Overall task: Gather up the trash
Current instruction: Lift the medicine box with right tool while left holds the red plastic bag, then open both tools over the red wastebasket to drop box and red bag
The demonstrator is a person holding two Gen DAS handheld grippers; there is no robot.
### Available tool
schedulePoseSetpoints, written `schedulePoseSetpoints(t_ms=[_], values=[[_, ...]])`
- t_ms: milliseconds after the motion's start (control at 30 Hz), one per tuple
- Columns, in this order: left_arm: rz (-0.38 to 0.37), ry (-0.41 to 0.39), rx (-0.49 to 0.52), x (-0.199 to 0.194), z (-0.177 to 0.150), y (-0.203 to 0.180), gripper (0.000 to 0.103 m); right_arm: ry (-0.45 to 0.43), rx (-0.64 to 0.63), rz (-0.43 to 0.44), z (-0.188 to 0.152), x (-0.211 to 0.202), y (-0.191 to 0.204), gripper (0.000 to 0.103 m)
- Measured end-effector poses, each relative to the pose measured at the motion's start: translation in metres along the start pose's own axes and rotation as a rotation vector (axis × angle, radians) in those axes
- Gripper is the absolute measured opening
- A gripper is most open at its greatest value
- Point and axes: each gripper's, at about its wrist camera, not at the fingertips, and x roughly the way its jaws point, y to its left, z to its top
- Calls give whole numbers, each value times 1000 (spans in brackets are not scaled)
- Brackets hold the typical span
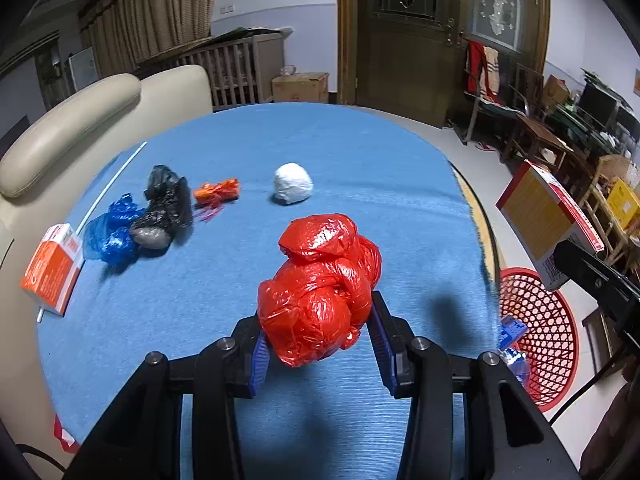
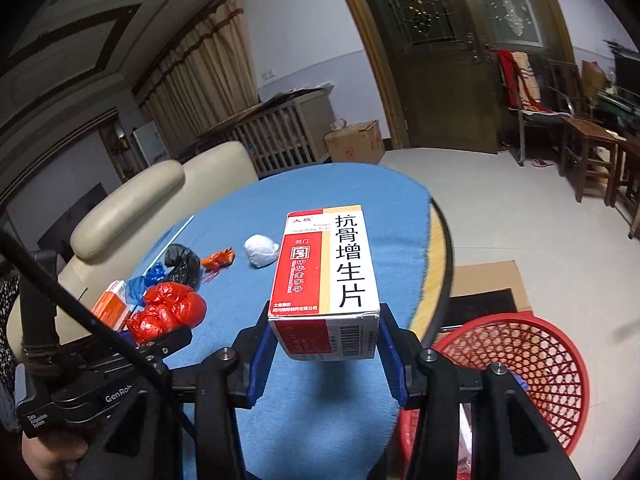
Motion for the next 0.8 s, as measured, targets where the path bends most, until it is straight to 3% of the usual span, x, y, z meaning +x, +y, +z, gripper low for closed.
schedulePoseSetpoints(t_ms=[433,800], values=[[-59,0,80,0,6,-52,46,-40,94,-64,-5,-30,-56,50],[-145,9,180,1,8,-121,46,-71,168,-141,-10,-58,-108,50]])
